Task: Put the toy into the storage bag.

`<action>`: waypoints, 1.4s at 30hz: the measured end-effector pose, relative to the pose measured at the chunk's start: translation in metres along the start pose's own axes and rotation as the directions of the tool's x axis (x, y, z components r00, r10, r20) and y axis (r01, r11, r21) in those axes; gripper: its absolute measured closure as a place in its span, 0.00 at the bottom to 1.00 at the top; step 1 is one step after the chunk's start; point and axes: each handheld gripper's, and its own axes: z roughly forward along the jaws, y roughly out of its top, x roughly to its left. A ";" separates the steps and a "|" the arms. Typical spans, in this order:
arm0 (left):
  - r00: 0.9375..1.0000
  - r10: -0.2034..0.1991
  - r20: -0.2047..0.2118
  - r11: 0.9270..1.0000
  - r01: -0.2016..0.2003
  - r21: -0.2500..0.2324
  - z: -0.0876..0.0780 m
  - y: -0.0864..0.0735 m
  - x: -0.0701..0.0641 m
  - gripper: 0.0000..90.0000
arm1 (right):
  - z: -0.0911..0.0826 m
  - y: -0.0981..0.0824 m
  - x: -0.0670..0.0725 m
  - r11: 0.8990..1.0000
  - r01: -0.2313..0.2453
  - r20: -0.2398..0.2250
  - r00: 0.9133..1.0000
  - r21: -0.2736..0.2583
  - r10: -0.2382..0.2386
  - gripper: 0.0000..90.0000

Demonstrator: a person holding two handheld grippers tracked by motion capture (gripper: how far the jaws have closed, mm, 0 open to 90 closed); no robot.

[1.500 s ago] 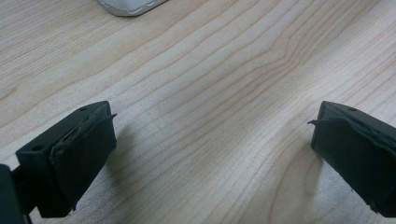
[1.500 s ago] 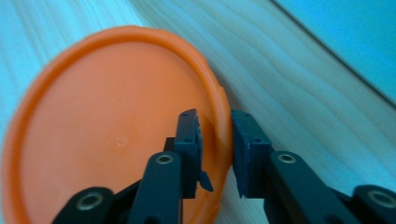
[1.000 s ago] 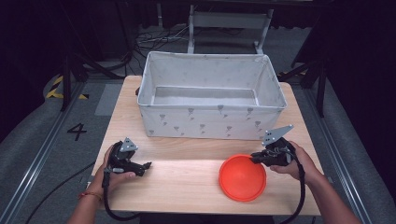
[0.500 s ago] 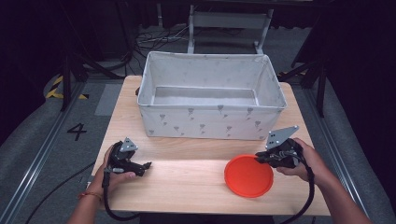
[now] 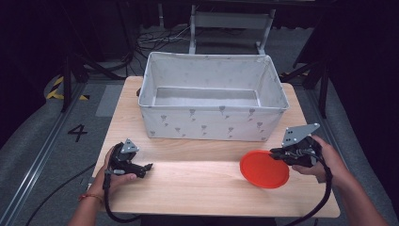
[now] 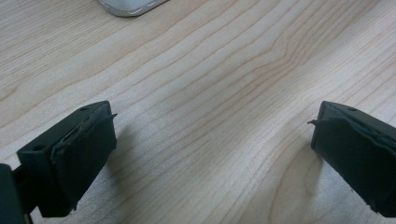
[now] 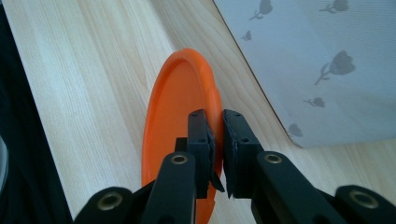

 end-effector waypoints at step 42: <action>1.000 -0.005 -0.003 1.000 0.005 -0.001 0.000 0.000 -0.001 0.01 | -0.129 0.058 -0.037 0.993 0.091 0.160 0.984 -0.069 -0.079 0.92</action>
